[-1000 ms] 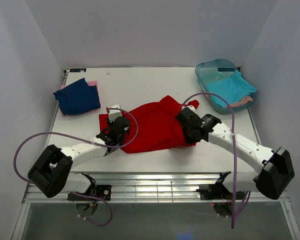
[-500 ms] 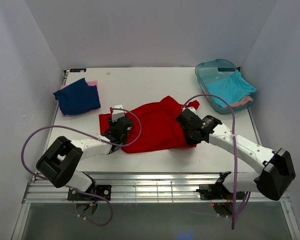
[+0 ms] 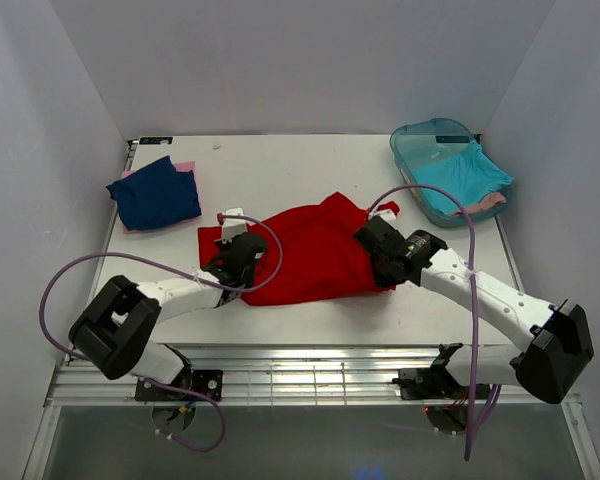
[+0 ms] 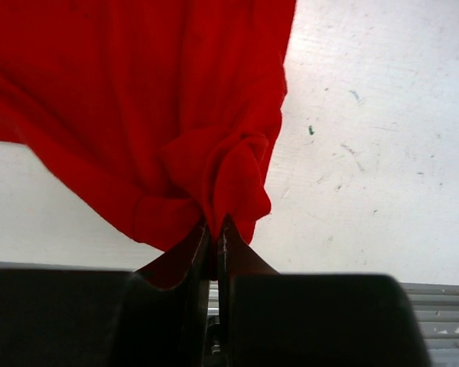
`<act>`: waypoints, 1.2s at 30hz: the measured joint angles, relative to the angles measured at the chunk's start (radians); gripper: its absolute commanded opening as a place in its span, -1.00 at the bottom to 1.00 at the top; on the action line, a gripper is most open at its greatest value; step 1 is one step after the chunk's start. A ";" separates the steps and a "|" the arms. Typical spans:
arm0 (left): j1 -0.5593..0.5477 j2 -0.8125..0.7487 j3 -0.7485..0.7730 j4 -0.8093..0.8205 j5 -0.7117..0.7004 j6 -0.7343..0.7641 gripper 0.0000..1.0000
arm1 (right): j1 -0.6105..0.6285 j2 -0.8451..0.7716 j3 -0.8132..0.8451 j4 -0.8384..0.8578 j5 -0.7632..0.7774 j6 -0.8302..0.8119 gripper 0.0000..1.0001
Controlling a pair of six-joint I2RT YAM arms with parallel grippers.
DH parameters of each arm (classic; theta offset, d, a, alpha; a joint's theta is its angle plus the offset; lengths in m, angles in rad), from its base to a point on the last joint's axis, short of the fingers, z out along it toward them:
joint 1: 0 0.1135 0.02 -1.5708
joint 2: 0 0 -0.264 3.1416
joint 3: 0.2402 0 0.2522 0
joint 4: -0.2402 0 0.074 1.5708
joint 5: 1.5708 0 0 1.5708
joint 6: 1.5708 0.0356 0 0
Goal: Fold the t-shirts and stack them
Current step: Flatten the tshirt out
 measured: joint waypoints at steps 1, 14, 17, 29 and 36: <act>0.000 -0.017 0.009 -0.026 -0.015 -0.002 -1.00 | 0.000 0.000 0.008 -0.003 0.019 -0.002 -0.85; 0.058 -0.560 0.272 -0.221 -0.243 0.076 -1.00 | -0.096 0.131 0.456 -0.014 0.222 -0.174 -0.85; 0.059 -0.624 0.290 -0.325 -0.240 0.048 -1.00 | -0.101 0.131 0.514 -0.040 0.226 -0.185 -0.85; 0.059 -0.750 0.550 -0.681 -0.020 -0.007 -1.00 | -0.076 0.010 0.946 -0.332 0.157 -0.164 -0.84; 0.059 -0.638 0.956 -0.726 0.151 0.048 -1.00 | -0.076 -0.126 1.157 -0.248 0.038 -0.246 -0.85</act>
